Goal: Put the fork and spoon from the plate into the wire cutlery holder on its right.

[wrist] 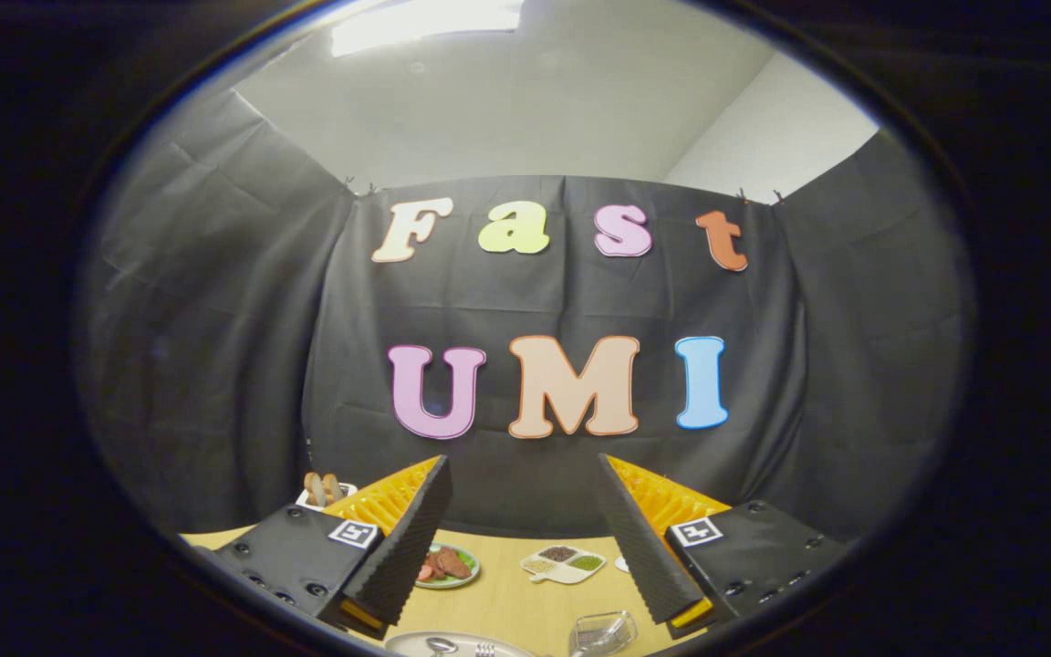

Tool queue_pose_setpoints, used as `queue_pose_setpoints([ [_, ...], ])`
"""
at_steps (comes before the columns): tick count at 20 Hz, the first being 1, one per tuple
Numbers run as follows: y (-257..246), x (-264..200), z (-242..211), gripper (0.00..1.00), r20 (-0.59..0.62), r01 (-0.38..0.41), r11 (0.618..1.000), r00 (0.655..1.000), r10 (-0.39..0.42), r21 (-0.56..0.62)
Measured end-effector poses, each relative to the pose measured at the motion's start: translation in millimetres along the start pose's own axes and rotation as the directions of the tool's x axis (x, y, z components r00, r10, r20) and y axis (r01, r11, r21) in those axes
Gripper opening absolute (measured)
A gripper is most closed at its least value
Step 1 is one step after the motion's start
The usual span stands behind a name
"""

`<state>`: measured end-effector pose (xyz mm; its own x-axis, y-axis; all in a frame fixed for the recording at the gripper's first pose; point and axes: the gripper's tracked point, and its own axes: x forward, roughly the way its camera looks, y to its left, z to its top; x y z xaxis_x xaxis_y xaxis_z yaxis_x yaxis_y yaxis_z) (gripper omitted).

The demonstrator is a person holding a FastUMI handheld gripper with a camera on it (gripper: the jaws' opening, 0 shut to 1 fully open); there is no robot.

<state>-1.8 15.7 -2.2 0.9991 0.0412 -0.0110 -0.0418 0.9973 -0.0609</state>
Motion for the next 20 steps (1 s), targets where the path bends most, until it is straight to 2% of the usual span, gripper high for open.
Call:
queue_pose_setpoints([
  [8, 9.0, -1.0, -8.8, 0.99, -0.027, -0.029, 0.999, 0.999, 0.028, -0.028],
  [20, 29.4, -5.0, -61.2, 1.0, -0.136, -0.105, 0.992, 0.986, 0.094, -0.074],
])
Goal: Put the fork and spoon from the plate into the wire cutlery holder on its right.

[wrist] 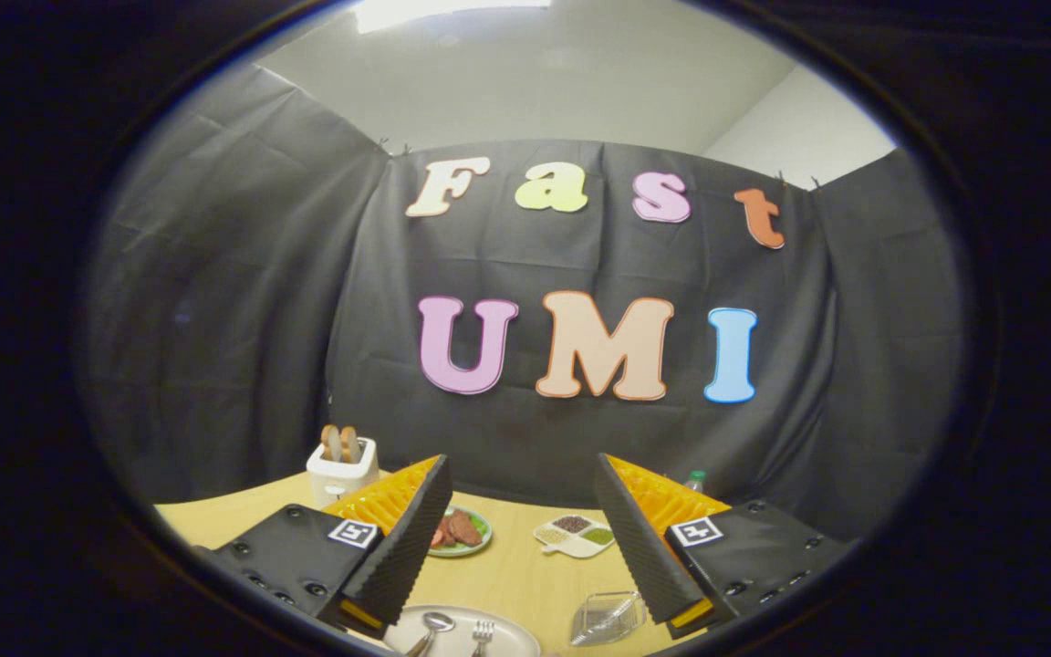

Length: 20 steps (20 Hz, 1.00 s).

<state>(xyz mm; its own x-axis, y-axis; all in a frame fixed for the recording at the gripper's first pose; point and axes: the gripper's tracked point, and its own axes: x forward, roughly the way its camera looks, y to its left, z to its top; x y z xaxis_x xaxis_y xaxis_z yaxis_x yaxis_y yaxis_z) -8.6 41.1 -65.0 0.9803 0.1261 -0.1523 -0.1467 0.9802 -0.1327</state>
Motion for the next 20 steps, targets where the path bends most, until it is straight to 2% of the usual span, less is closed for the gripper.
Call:
queue_pose_setpoints([
  [7, 17.4, -1.2, -53.2, 1.0, -0.115, -0.059, 0.997, 0.992, 0.054, -0.043],
  [11, 22.4, -3.1, -89.7, 1.0, -0.191, -0.077, 0.997, 0.979, 0.071, -0.028],
  [16, 23.7, -0.9, -131.0, 1.0, -0.285, -0.086, 0.996, 0.956, 0.076, -0.023],
  [20, 32.9, -5.2, -163.4, 1.0, -0.356, -0.122, 0.992, 0.929, 0.099, -0.043],
])
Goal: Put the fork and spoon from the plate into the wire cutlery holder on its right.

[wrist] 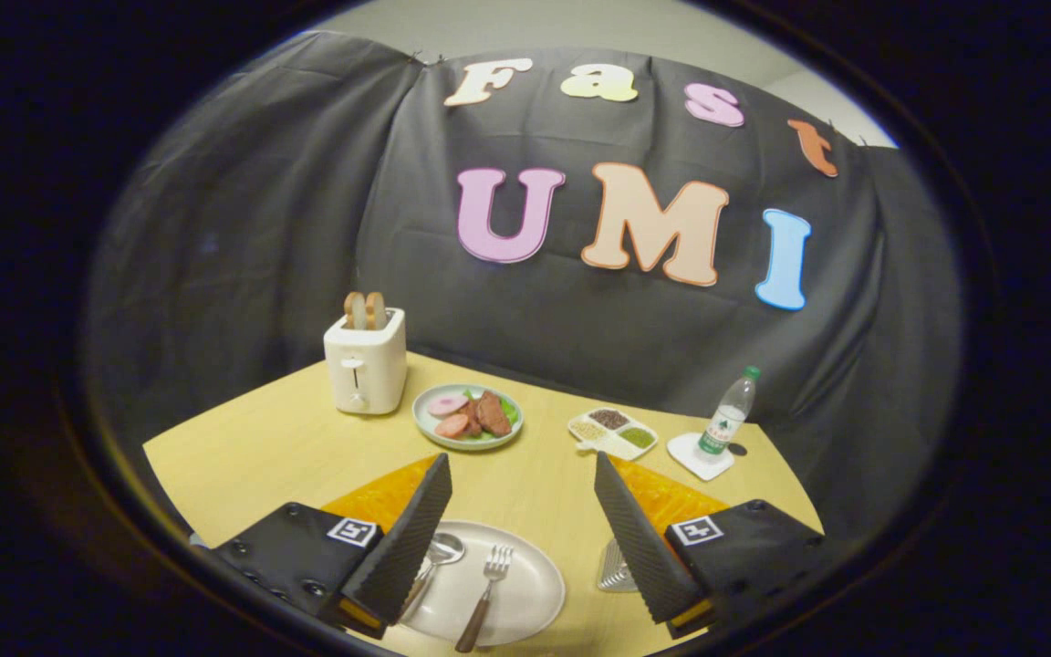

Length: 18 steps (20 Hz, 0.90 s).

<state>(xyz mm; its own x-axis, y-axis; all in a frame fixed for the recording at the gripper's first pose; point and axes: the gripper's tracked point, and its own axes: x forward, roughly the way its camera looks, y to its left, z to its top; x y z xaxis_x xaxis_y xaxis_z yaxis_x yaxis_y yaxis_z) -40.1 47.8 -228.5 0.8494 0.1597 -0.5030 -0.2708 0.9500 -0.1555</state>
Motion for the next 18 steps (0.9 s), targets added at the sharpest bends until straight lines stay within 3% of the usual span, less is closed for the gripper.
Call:
queue_pose_setpoints([
  [8, 5.5, 19.4, -60.3, 1.0, -0.173, -0.03, 0.999, 0.984, 0.034, 0.029],
  [18, 8.6, 26.2, -135.1, 1.0, -0.38, -0.039, 0.998, 0.923, 0.053, 0.043],
])
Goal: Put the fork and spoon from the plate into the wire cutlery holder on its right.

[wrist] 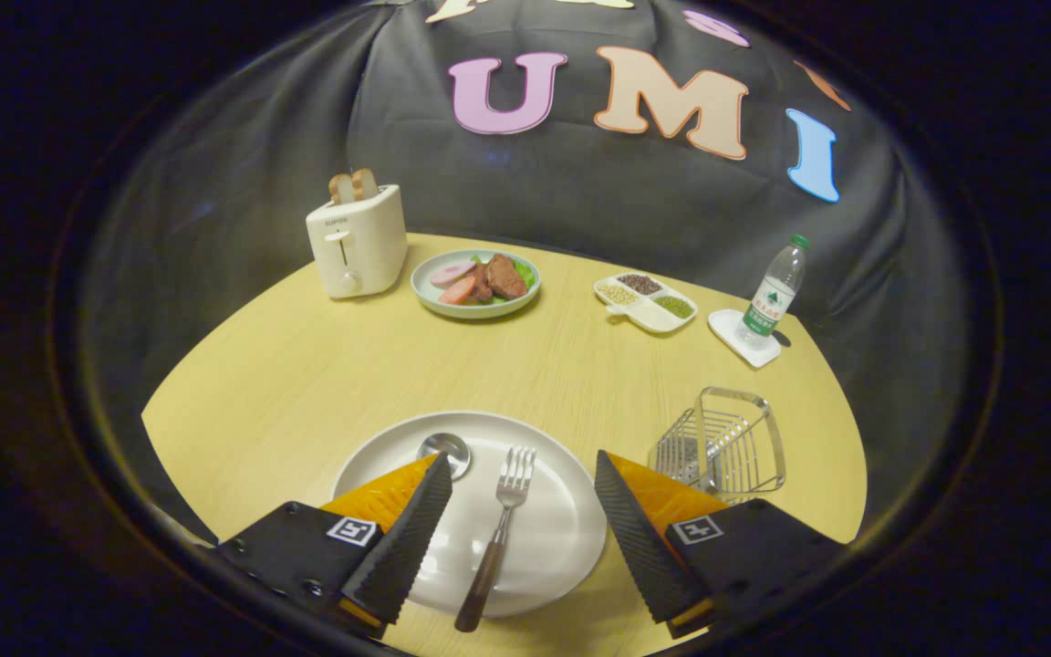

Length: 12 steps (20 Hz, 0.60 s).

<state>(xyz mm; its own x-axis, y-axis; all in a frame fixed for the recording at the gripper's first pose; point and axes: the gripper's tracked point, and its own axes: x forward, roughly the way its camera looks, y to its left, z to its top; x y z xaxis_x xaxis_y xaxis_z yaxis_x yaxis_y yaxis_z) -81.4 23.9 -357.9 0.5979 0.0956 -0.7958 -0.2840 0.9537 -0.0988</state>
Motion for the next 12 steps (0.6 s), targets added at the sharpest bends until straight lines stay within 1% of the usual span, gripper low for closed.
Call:
queue_pose_setpoints([
  [4, 2.6, 8.2, -27.5, 1.0, -0.091, -0.008, 1.0, 0.996, 0.005, -0.026],
  [10, 7.1, 16.6, -55.3, 1.0, -0.179, -0.024, 0.999, 0.984, 0.017, -0.039],
  [12, 7.5, 18.3, -62.8, 0.88, -0.207, -0.024, 0.999, 0.978, 0.015, -0.042],
])
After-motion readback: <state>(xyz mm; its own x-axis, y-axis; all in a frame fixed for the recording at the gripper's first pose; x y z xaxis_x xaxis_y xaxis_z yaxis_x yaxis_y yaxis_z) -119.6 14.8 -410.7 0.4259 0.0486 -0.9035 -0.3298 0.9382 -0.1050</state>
